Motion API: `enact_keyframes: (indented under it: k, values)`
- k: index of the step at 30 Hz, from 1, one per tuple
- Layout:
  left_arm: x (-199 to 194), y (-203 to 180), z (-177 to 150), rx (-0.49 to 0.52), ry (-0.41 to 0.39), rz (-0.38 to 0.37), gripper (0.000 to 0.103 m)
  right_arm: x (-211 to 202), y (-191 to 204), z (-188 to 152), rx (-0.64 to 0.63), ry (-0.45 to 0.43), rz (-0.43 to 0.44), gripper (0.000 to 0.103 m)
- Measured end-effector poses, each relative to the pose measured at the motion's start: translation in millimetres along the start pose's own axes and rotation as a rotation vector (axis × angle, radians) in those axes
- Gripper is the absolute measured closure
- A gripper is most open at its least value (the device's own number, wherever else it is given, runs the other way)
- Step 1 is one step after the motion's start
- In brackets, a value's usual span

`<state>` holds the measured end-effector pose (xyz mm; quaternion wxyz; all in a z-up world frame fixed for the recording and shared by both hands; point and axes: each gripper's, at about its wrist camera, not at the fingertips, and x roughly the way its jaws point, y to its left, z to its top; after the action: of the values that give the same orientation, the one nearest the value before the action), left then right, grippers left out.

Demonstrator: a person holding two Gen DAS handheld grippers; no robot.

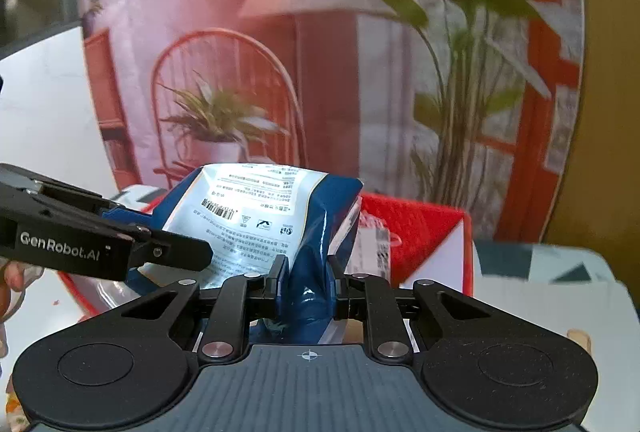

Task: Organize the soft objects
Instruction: 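Lift the blue bag with both grippers and carry it over the red box, then lower the blue bag into the red box and open both grippers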

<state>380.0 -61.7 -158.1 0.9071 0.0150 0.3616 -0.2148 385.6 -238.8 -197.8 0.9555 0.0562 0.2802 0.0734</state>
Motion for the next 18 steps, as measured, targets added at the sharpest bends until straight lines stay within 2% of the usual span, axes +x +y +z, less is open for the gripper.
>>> enact_keyframes:
  k: [5, 8, 10, 12, 14, 18]
  values:
    - [13, -1, -3, 0.03, 0.043, 0.019, 0.059, 13, -7, -6, 0.052, 0.064, -0.034, 0.085]
    - [16, 0, -6, 0.054, 0.052, 0.068, 0.042, 17, -9, -8, 0.052, 0.092, -0.076, 0.085]
    - [10, 3, -7, 0.048, 0.045, 0.073, 0.042, 16, -11, -9, 0.065, 0.099, -0.09, 0.083]
    - [0, 7, -9, 0.031, 0.035, 0.059, 0.042, 9, -13, -9, 0.07, 0.077, -0.092, 0.081]
    - [-16, 7, -12, 0.033, 0.004, 0.077, 0.042, -3, -14, -8, 0.077, 0.049, -0.09, 0.08]
    - [-56, 9, -24, -0.005, -0.062, 0.082, 0.043, -42, -10, -9, 0.13, -0.045, -0.057, 0.08]
